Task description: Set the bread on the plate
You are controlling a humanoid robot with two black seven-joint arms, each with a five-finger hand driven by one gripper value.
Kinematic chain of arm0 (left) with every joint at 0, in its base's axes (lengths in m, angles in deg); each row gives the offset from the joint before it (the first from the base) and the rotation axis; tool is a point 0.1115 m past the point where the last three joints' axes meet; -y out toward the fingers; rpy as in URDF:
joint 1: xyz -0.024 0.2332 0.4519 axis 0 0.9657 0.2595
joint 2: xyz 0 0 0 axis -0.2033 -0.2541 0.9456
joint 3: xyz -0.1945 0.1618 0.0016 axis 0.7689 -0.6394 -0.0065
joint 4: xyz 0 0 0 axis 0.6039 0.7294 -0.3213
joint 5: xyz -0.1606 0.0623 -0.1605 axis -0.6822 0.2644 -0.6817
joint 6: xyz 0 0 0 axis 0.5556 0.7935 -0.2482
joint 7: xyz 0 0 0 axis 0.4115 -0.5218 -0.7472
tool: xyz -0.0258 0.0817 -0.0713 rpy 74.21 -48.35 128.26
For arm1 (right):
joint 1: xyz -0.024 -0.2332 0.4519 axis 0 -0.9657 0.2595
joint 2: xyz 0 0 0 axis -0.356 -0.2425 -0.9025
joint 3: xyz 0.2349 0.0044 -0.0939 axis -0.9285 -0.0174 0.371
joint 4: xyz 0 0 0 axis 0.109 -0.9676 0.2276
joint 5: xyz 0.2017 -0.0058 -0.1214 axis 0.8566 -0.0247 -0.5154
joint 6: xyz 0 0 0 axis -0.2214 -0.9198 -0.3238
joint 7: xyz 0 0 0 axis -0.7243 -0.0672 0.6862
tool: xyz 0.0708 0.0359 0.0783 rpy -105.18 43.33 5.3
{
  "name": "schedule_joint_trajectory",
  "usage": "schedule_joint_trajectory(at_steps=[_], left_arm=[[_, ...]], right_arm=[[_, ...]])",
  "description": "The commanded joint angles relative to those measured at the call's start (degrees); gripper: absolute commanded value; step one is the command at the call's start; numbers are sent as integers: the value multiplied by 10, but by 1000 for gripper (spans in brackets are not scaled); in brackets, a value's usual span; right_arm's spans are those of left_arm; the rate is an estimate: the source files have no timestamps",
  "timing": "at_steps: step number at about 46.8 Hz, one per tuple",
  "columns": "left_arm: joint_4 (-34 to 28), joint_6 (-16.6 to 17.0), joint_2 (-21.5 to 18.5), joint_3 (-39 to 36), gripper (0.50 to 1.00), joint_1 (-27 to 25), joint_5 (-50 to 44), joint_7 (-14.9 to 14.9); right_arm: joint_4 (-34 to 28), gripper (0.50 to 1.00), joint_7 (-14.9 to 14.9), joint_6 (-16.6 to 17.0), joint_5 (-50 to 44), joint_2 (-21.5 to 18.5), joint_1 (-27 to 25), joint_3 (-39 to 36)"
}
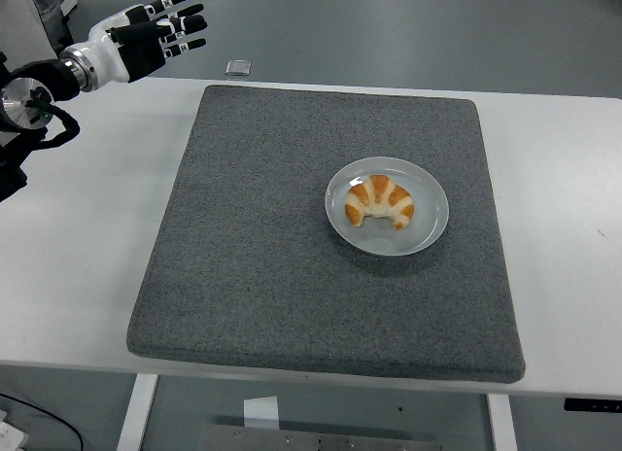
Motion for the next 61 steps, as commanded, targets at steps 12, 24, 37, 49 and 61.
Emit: schedule_joint_trajectory(at_steps=[12, 24, 37, 49, 61], left_arm=[[12, -1, 0, 1, 996, 11, 0, 0], [12, -1, 0, 2, 996, 9, -6, 0], [12, -6, 1, 37, 996, 9, -7, 0], [12, -6, 6, 36, 996, 8, -7, 0], [29, -6, 28, 36, 996, 7, -6, 0]], right_arm=[[0, 932, 0, -1, 0, 0, 0, 0], [4, 932, 0, 0, 0, 0, 0, 0], [1, 932, 0, 0, 1, 0, 0, -2], [2, 932, 0, 0, 3, 0, 0, -2], [6, 932, 0, 1, 2, 0, 0, -2]])
